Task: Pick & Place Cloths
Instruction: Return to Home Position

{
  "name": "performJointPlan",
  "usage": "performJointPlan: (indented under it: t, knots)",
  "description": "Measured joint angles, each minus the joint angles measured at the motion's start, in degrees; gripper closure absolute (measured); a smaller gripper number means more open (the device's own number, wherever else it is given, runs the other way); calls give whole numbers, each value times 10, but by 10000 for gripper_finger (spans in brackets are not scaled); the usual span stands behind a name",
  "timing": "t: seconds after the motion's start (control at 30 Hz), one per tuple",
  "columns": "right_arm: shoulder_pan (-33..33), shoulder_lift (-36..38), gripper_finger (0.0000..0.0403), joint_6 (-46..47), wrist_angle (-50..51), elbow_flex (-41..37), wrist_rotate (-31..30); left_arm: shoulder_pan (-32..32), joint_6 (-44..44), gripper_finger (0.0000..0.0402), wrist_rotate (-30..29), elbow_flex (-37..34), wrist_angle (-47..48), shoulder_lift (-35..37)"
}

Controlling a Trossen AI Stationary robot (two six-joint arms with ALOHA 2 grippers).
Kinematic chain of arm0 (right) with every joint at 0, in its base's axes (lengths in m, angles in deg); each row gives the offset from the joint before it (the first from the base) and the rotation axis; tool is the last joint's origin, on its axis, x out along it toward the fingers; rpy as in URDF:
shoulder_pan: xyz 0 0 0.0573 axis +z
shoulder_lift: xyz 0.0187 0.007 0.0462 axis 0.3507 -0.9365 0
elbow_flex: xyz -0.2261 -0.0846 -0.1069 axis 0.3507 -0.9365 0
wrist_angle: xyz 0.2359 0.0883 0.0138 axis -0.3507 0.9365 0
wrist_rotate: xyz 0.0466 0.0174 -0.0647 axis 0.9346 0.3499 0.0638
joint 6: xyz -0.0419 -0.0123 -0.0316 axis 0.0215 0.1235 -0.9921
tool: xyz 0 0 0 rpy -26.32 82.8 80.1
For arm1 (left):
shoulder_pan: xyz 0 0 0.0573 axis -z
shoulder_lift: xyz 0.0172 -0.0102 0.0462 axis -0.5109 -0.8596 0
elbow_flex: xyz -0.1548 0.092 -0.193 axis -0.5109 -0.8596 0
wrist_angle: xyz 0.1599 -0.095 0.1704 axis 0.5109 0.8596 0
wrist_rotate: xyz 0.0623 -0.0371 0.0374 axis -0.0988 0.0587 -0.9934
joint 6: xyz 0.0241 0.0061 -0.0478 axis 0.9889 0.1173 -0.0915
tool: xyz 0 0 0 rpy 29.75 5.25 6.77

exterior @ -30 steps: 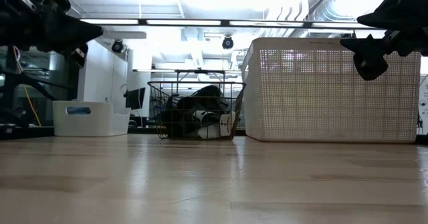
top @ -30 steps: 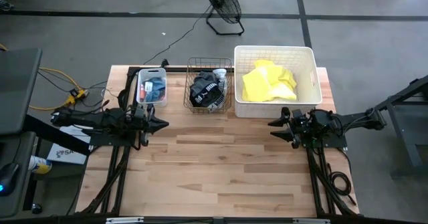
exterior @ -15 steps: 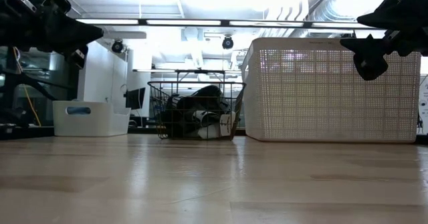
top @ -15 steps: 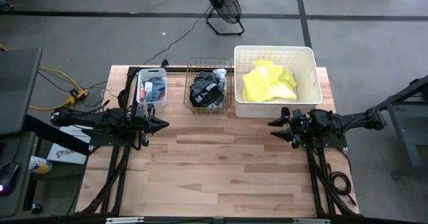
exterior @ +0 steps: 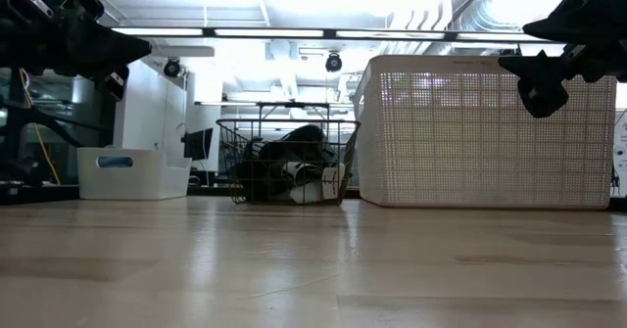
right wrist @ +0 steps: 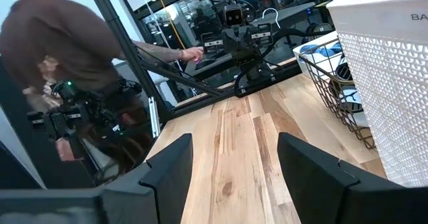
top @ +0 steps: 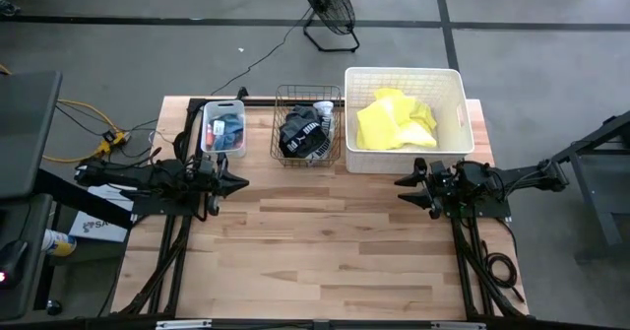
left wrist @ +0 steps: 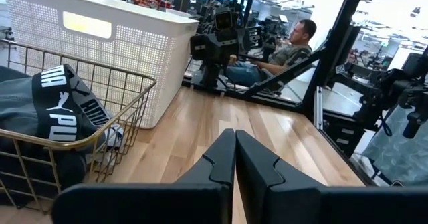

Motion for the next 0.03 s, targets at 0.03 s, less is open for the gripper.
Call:
performJointPlan:
  t: [0.03]
  knots:
    - [0, 0, 192, 0, 0, 0, 0, 0, 0, 391, 0, 0, 0, 0]
